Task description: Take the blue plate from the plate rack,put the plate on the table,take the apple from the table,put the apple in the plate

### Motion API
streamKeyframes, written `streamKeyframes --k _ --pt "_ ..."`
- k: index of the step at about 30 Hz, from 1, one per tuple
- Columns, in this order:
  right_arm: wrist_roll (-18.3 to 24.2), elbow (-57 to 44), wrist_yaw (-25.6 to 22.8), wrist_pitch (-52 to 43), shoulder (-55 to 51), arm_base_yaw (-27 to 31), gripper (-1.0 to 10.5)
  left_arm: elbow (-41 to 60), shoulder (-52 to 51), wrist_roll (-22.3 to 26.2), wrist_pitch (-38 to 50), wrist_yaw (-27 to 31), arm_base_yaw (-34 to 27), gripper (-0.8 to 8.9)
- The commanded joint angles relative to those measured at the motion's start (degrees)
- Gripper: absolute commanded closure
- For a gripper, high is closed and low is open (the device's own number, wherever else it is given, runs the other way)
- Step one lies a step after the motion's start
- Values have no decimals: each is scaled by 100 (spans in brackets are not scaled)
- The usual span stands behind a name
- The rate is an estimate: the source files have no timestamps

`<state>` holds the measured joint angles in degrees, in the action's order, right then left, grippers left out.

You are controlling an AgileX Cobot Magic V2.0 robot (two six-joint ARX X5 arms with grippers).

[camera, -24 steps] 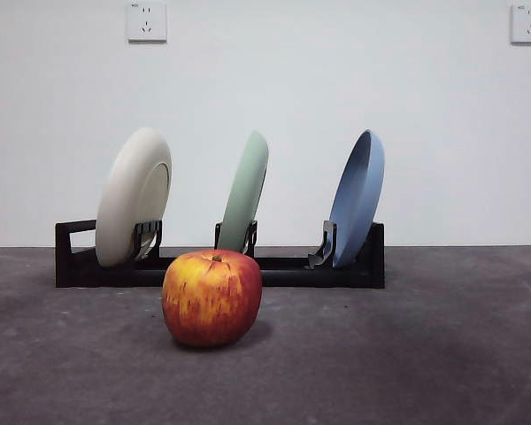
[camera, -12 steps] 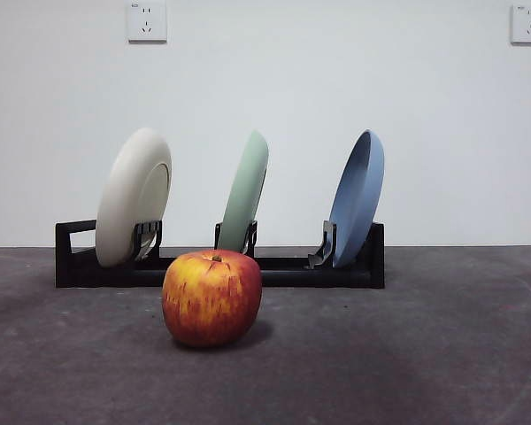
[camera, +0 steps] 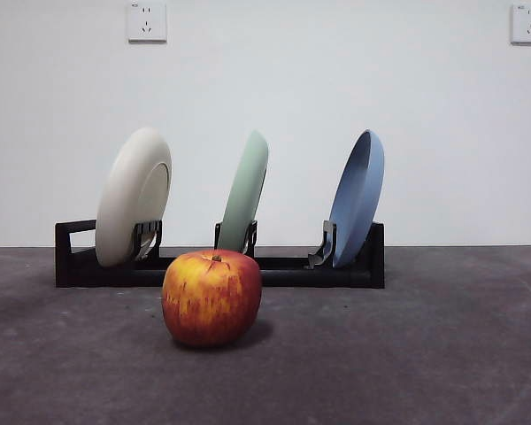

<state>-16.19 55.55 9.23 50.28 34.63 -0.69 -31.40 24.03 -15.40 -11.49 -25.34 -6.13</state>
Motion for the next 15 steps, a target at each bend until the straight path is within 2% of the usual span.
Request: streamKeyframes --k 1,7,9,11,15 --pt "249 120 199 140 264 0 947 9 343 -560 39 -409 20 819" --pt "332 240 297 428 831 0 947 -256 1357 -1185 0 -1047 26 819" --pt "332 243 369 420 1062 0 947 -682 2017 -1204 -105 -1394 105 819" --pt "332 243 431 415 1248 0 947 -1335 2719 -1067 -444 -1412 308 819" --pt "332 240 431 472 1434 0 947 -2986 4118 -415 -1419 -1397 968 819"
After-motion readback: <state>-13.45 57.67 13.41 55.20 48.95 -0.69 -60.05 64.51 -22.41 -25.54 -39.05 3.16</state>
